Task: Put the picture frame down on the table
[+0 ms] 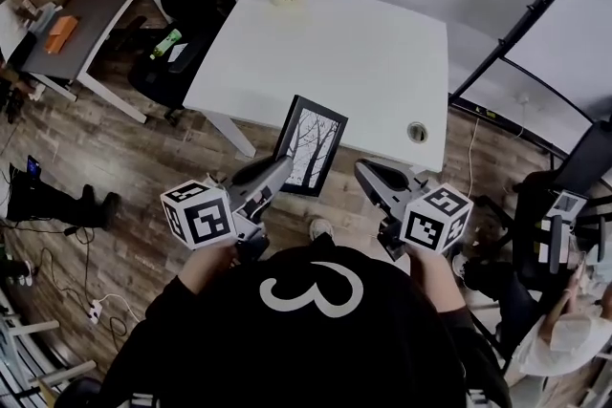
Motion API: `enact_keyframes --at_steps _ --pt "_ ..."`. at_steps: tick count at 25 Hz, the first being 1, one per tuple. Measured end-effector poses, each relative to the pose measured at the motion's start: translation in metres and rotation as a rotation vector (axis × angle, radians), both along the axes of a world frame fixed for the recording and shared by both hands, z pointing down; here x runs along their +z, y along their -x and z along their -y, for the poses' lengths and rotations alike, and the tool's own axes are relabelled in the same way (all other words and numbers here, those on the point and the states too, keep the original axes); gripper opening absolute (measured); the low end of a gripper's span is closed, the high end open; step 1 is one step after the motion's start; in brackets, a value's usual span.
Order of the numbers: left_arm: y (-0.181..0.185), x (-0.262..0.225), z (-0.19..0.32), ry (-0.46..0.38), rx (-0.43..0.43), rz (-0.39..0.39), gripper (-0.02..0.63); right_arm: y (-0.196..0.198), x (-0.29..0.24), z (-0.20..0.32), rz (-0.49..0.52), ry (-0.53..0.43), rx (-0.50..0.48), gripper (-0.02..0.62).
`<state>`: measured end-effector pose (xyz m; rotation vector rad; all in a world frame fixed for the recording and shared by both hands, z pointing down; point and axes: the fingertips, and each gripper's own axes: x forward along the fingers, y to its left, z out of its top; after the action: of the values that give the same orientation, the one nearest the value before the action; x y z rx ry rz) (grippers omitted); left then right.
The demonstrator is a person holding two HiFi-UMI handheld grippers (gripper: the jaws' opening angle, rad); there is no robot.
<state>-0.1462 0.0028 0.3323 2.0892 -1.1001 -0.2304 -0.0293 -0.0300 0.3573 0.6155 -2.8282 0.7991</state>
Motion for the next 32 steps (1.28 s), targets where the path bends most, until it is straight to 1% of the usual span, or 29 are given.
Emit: enact_keyframes --at_steps 4,10,15,19,22,27,32 --pt "0.000 0.001 0.013 -0.017 0.000 0.015 0.078 0.002 0.001 0.014 0.013 -0.023 -0.007 0.025" --pt "-0.010 -0.003 0.072 -0.010 -0.008 0.037 0.079 -0.009 -0.006 0.074 0.027 -0.024 -0.008 0.025" --pt "-0.016 -0.012 0.100 -0.045 -0.016 0.046 0.079 -0.014 -0.011 0.099 0.038 -0.053 -0.015 0.025" --pt "-0.020 -0.024 0.110 -0.085 0.006 0.060 0.079 -0.015 -0.019 0.107 0.046 -0.085 -0.007 0.025" --pt "-0.024 -0.026 0.113 -0.091 0.022 0.060 0.080 -0.017 -0.018 0.108 0.035 -0.093 -0.005 0.025" --pt "-0.024 -0.024 0.130 -0.079 0.062 0.053 0.079 -0.017 -0.023 0.121 0.032 -0.091 0.039 0.025" --pt "-0.019 -0.022 0.157 -0.055 0.087 0.037 0.079 -0.014 -0.019 0.140 0.026 -0.064 0.072 0.025"
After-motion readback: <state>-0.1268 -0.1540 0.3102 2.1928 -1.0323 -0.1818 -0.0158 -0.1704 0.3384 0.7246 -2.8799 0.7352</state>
